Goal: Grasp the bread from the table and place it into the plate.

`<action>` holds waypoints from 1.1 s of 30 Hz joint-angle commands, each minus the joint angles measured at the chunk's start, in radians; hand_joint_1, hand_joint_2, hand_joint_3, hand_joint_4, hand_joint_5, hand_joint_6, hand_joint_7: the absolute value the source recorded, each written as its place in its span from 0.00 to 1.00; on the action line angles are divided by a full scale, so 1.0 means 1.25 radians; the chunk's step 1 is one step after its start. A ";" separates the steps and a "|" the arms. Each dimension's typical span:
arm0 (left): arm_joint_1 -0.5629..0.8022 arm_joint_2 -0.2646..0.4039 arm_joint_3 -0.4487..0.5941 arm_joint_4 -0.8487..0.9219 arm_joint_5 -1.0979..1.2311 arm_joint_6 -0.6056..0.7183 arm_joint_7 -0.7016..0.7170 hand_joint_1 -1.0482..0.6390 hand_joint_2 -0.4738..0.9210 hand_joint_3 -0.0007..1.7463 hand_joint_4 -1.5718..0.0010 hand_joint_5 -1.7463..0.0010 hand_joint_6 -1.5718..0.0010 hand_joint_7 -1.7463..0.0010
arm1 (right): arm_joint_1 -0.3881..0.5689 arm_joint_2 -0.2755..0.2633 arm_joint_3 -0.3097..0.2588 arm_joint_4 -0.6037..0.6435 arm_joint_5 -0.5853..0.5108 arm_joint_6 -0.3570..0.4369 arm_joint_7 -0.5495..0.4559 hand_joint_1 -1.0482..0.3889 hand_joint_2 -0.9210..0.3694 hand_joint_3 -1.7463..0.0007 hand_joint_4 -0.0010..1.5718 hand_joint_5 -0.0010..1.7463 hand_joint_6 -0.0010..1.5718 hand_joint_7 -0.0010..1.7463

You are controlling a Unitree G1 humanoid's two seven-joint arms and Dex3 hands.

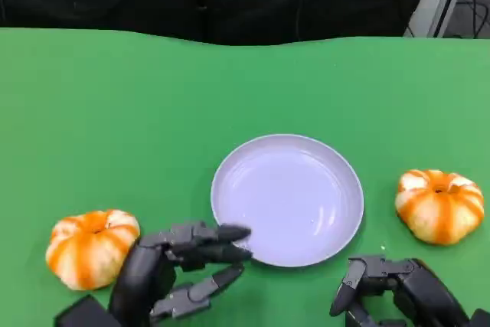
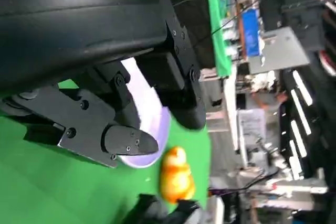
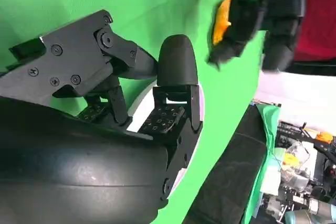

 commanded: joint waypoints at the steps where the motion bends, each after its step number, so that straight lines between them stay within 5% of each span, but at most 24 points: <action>1: 0.022 0.007 0.001 -0.047 -0.044 0.048 -0.030 0.54 1.00 0.05 0.45 1.00 0.52 1.00 | -0.001 -0.013 -0.009 0.001 0.006 0.003 -0.001 0.63 0.22 0.47 0.52 0.85 0.54 0.64; 8: 0.031 0.004 0.003 -0.084 -0.081 0.086 -0.061 0.52 1.00 0.04 0.50 1.00 0.58 1.00 | -0.002 -0.014 -0.009 0.002 0.003 0.002 -0.002 0.63 0.22 0.47 0.52 0.85 0.54 0.65; 15: 0.028 0.008 0.013 -0.098 -0.101 0.094 -0.085 0.31 1.00 0.09 0.63 1.00 0.71 1.00 | -0.005 -0.013 -0.010 0.010 0.007 -0.008 0.000 0.64 0.22 0.47 0.52 0.84 0.54 0.65; 24: 0.032 0.011 0.024 -0.128 -0.103 0.109 -0.087 0.28 1.00 0.10 0.64 1.00 0.74 1.00 | -0.006 -0.013 -0.009 0.008 0.006 -0.007 0.000 0.63 0.22 0.47 0.52 0.84 0.54 0.65; 26: 0.033 0.015 0.038 -0.147 -0.114 0.112 -0.080 0.23 1.00 0.12 0.76 1.00 0.78 1.00 | -0.005 -0.013 -0.009 0.007 0.006 -0.003 0.000 0.64 0.22 0.47 0.52 0.84 0.54 0.65; 33: 0.029 0.031 0.076 -0.170 -0.105 0.108 -0.061 0.19 1.00 0.15 0.80 1.00 0.81 1.00 | -0.005 -0.013 -0.010 0.011 0.010 -0.004 0.004 0.63 0.22 0.47 0.52 0.84 0.55 0.64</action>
